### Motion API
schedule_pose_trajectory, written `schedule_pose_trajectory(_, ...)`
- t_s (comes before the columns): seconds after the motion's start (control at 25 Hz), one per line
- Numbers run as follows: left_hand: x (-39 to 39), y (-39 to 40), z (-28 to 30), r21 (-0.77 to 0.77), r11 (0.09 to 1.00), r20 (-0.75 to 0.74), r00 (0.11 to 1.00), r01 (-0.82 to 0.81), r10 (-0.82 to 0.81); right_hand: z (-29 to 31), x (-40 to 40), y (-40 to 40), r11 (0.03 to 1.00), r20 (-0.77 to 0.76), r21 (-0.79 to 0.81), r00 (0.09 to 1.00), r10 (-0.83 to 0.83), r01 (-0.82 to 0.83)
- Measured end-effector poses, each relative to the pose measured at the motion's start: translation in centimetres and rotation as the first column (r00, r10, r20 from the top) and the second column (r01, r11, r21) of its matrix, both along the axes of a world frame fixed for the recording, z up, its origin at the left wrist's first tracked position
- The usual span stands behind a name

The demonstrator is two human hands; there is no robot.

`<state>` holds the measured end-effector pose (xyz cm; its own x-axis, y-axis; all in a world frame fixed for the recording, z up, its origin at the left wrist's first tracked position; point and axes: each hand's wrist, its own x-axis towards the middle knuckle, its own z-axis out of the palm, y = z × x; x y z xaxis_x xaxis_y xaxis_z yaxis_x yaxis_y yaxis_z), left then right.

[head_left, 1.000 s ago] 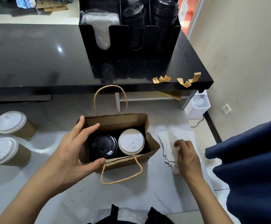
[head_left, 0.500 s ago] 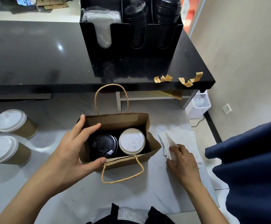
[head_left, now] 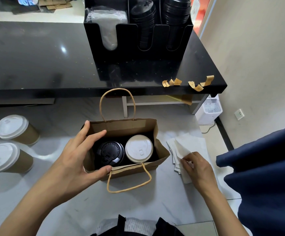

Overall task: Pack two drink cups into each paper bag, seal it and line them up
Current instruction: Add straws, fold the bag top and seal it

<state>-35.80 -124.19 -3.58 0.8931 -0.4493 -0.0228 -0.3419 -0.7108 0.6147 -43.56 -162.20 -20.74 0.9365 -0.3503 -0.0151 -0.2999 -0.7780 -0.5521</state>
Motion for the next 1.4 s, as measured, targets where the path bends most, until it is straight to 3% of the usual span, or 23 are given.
schedule_pose_trajectory(0.28, -0.1, 0.1, -0.1, 0.012, 1.0, -0.006, 1.0, 0.002, -0.002, 0.6, 0.2, 1.3, 0.992, 0.159, 0.083, 0.981, -0.11, 0.098)
schedule_pose_trajectory(0.52, -0.1, 0.1, 0.0, 0.004, 1.0, -0.01, 1.0, 0.001, -0.001, 0.4, -0.1, 1.4, 0.982, 0.037, -0.185, 0.998, 0.057, -0.05)
schedule_pose_trajectory(0.64, -0.1, 0.2, 0.0, 0.003, 1.0, -0.015, 1.0, 0.005, -0.005, 0.1, -0.4, 1.9, 0.969, 0.002, -0.211, 0.991, 0.136, -0.132)
schedule_pose_trajectory(0.76, -0.1, 0.1, 0.0, 0.008, 1.0, -0.014, 1.0, 0.005, -0.005, 0.1, -0.2, 2.2, 0.989, -0.014, -0.135, 0.999, 0.052, -0.053)
schedule_pose_trajectory(0.88, -0.1, 0.1, 0.0, 0.004, 1.0, -0.015, 1.0, 0.008, -0.008, 0.1, 0.1, 2.3, 0.991, -0.062, 0.109, 0.996, -0.068, 0.075)
schedule_pose_trajectory(0.96, 0.0, 0.2, 0.0, 0.005, 1.0, -0.015, 1.0, 0.007, -0.007, 0.1, 0.1, 2.0, 0.979, -0.049, 0.16, 0.992, -0.12, 0.127)
schedule_pose_trajectory(1.16, 0.0, 0.2, -0.1, 0.009, 1.0, -0.015, 1.0, 0.01, -0.01, 0.1, 0.0, 1.9, 0.991, 0.042, -0.127, 0.998, 0.051, -0.045)
schedule_pose_trajectory(1.4, 0.1, 0.3, -0.4, 0.004, 1.0, 0.002, 1.0, 0.011, -0.011, 0.5, -0.1, 1.3, 0.971, 0.049, -0.229, 0.996, 0.078, -0.065)
